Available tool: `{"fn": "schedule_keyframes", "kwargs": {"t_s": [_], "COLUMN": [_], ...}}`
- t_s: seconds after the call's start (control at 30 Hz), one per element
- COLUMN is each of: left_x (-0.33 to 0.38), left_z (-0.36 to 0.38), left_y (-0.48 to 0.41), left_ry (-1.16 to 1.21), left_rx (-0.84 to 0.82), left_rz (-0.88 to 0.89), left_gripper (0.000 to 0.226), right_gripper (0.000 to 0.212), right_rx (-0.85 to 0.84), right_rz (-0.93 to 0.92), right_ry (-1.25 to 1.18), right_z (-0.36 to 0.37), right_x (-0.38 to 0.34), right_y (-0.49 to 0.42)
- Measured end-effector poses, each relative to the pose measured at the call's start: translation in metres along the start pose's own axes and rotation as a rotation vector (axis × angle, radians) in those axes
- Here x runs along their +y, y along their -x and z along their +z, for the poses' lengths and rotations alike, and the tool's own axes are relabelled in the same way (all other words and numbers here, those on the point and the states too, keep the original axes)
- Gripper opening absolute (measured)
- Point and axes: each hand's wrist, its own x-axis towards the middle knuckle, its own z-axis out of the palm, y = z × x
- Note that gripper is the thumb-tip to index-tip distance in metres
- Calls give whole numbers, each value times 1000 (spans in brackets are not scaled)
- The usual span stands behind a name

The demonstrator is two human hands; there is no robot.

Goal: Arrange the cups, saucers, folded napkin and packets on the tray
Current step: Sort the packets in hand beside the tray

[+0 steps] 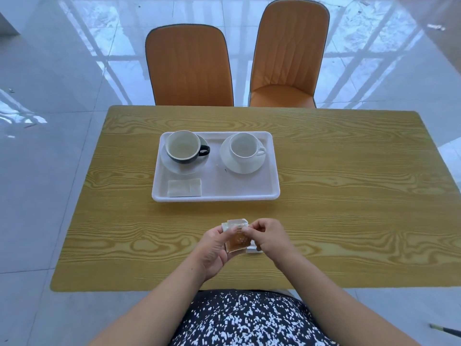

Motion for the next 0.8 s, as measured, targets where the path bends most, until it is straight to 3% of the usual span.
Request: {"fn": "schedule_keyframes", "kwargs": {"t_s": [0.2,0.33,0.53,0.67,0.8], "left_x": [-1,-5,2,9,12], "left_z": [5,3,1,-4,-5], "left_y": [-1,-3,-1,2,6], "left_ry": [-23,-48,-18,-13,-11], "left_rx": [42,76,81,80,81], "left_rz": [21,31,27,32,24], "left_gripper": [19,16,20,24,25], "right_gripper": [20,21,13,18,35], "right_rx": [60,107,120,222,170], "right_rz": [-52,-70,42,94,179], "right_ry": [150,259,51,317,668], "right_z": [13,19,0,-18,-9], "right_x": [3,7,12,27,33], "right_y": [-2,-3,-9,-20,-25]}}
